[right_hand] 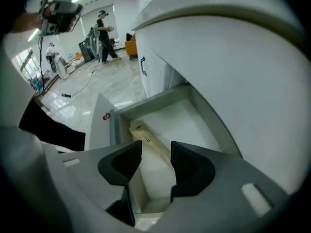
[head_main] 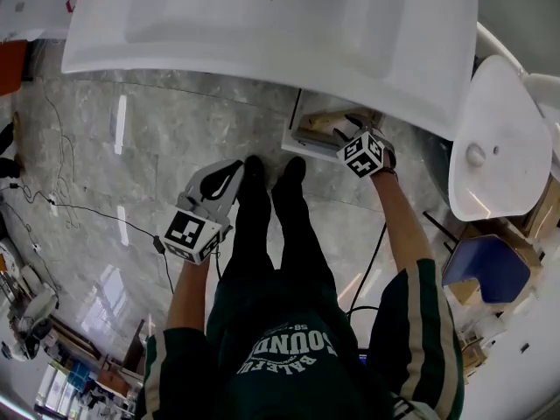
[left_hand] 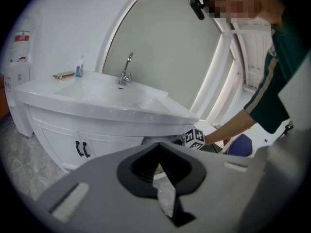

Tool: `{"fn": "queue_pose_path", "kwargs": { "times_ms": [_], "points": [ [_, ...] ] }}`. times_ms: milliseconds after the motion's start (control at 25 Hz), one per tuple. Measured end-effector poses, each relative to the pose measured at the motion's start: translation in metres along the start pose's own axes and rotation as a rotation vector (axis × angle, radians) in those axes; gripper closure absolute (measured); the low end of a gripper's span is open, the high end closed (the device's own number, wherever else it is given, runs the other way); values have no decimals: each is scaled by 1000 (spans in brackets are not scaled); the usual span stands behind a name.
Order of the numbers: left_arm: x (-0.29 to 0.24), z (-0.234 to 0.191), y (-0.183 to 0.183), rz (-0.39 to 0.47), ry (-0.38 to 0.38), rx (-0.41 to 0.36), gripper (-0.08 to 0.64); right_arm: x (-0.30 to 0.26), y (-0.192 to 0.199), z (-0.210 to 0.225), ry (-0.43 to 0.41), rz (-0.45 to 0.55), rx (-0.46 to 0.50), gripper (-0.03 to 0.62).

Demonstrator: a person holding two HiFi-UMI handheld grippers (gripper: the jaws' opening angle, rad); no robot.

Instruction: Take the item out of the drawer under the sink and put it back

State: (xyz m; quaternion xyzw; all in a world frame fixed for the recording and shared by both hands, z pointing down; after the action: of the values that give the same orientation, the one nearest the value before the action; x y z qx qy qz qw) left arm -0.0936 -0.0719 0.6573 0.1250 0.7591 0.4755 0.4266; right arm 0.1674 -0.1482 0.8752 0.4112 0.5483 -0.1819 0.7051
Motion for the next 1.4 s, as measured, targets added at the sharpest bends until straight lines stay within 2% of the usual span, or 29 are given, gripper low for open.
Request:
{"fn": "queue_pose_path", "kwargs": {
  "times_ms": [120, 600, 840, 960, 1000, 1400],
  "points": [
    [-3, -4, 3, -5, -5, 5, 511, -21, 7, 0, -4, -68, 94, 430],
    [-7, -2, 22, -22, -15, 44, 511, -69, 21, 11, 25, -197, 104, 431],
    [-8, 3, 22, -27, -13, 47, 511, -71, 20, 16, 52, -204, 49, 448],
    [-9, 6, 22, -23, -5, 45, 511, -68, 18, 15, 46, -203, 45, 549],
    [-9, 7, 20, -21, -3, 43, 511, -67, 17, 14, 42, -201, 39, 559],
    [4, 7, -3, 12, 10, 21, 511, -31, -2, 13, 74, -157, -22, 561]
  ]
}}
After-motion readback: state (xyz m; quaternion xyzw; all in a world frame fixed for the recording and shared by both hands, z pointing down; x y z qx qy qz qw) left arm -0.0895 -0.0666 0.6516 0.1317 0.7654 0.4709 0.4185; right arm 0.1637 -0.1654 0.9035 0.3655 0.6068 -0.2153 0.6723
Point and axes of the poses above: the fingertips, and each gripper's own axes: x backward along the fingers, z to its right, y out of its underside, the point moved 3 cm from there along x, backward along the fingers, and after that the axes turned 11 degrees about -x, right-handed, at the moved point
